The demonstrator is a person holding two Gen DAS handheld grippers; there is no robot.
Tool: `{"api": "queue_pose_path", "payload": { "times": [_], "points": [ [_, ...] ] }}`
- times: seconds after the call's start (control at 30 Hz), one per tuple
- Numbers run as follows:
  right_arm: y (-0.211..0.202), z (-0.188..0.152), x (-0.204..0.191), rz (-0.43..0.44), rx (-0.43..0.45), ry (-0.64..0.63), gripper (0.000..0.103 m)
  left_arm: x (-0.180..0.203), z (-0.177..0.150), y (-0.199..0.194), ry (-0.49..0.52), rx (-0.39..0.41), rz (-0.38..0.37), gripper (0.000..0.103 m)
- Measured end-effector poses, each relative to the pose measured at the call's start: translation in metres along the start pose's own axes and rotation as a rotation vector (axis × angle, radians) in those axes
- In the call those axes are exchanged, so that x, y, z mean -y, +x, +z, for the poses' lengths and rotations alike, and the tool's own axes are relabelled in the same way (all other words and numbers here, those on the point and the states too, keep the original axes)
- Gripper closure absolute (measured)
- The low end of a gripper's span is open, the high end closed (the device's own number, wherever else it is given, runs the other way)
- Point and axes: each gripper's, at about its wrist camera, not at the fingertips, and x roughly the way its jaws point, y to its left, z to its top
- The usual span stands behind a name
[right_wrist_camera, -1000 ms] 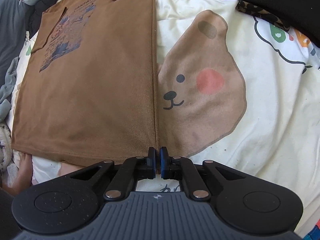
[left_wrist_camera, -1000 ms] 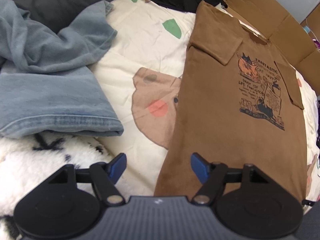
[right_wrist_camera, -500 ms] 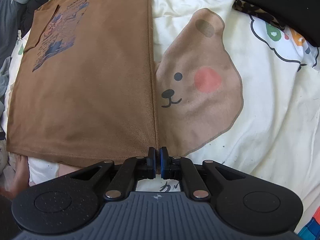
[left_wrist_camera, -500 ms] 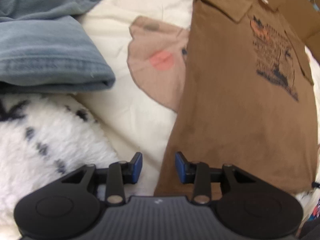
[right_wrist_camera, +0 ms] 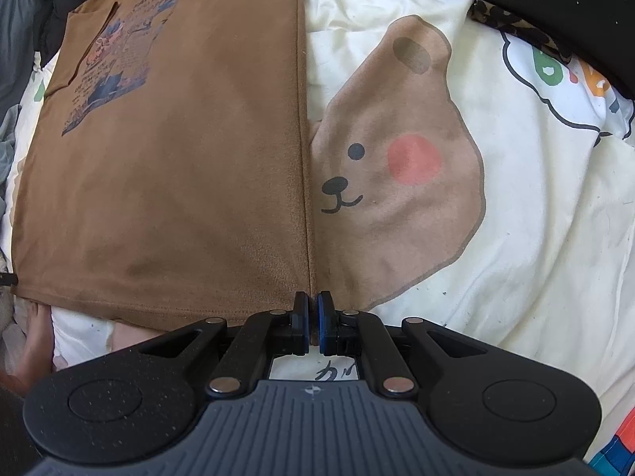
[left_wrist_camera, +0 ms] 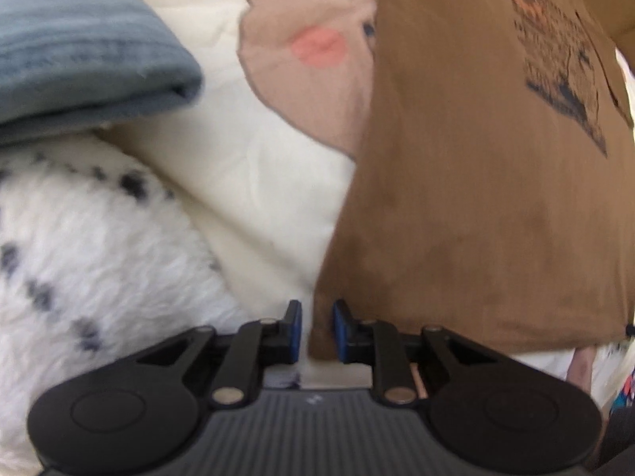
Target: Fold clothes
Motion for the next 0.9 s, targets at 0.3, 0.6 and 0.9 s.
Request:
{"api": "queue_pose_path", "payload": {
  "times": [0.3,0.6,0.9],
  "points": [
    [0.003,0.002,-0.001,0.000,-0.009,0.000,0.101,-0.001,0.000,0.008,-0.033,-0.029,0.005,0.090],
    [-0.032,0.012,-0.001,0.035,-0.009,0.013,0.102,-0.010,-0.007,-0.034,-0.112,-0.041,-0.030,0.099],
    [-0.061,0.007,-0.001,0.058,0.006,0.003,0.102,-0.013,-0.031,-0.077,-0.128,-0.011,-0.045,0.099]
  ]
}}
